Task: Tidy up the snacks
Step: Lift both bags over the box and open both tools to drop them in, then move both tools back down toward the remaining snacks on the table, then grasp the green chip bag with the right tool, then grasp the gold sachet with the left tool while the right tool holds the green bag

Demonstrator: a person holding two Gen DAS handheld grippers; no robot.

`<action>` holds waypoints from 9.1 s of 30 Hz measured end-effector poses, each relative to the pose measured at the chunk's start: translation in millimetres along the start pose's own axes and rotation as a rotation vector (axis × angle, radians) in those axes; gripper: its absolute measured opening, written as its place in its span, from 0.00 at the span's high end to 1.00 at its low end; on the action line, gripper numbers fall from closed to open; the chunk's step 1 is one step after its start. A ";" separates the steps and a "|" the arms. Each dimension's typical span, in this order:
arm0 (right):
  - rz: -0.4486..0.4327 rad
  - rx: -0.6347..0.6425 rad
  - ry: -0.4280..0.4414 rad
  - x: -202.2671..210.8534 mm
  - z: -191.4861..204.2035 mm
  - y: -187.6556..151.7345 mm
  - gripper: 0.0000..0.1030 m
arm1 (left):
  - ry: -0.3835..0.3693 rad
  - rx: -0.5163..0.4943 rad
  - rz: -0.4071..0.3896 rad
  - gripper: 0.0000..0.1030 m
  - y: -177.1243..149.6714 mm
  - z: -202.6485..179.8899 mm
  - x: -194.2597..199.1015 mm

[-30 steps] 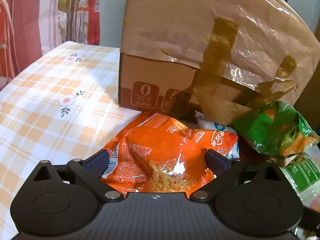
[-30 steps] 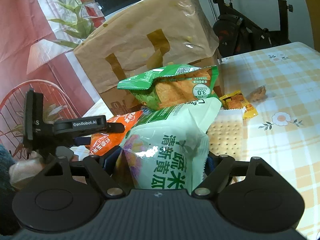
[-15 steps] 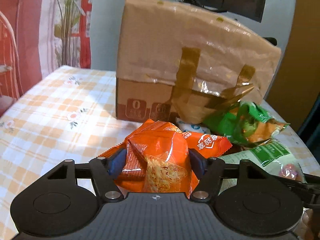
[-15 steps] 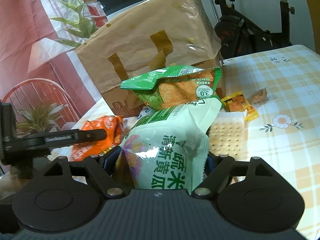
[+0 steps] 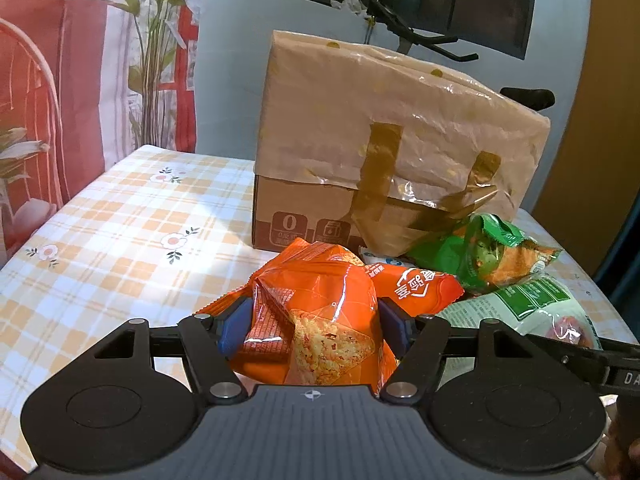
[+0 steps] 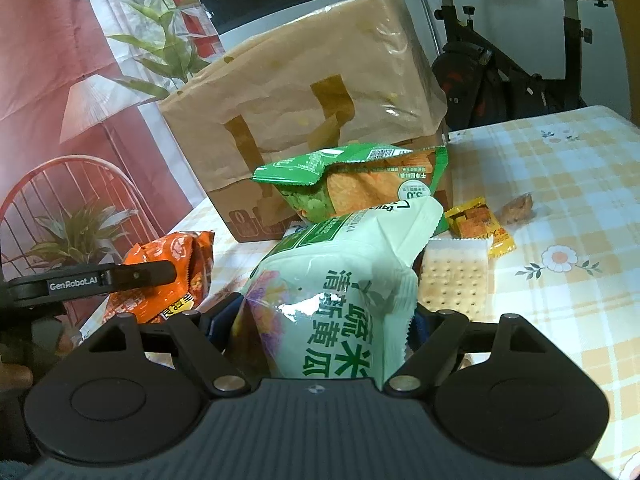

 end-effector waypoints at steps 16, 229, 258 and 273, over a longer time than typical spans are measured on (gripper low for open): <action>-0.081 0.067 0.007 16.3 15.4 19.4 0.21 | 0.008 0.010 -0.061 0.31 7.6 2.5 26.6; -0.236 0.195 -0.153 -9.7 -39.5 6.5 0.23 | -0.079 -0.076 0.249 0.17 -23.5 -78.5 -81.7; -0.197 0.164 -0.119 -15.7 -42.5 5.2 0.23 | -0.049 -0.190 0.217 0.27 -42.4 -65.3 -79.6; -0.194 0.158 -0.118 -17.2 -42.8 5.3 0.23 | -0.122 -0.121 0.194 0.51 -38.6 -58.5 -60.0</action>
Point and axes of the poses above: each gripper's, at about its wrist camera, not at the fingertips, and x roughly against the way its jaws point, z to its left, y to its top, the point moved 1 cm from there along -x, roughly the way its jaws point, and after that the axes turned 11 degrees about -z, right-handed, at the moved point
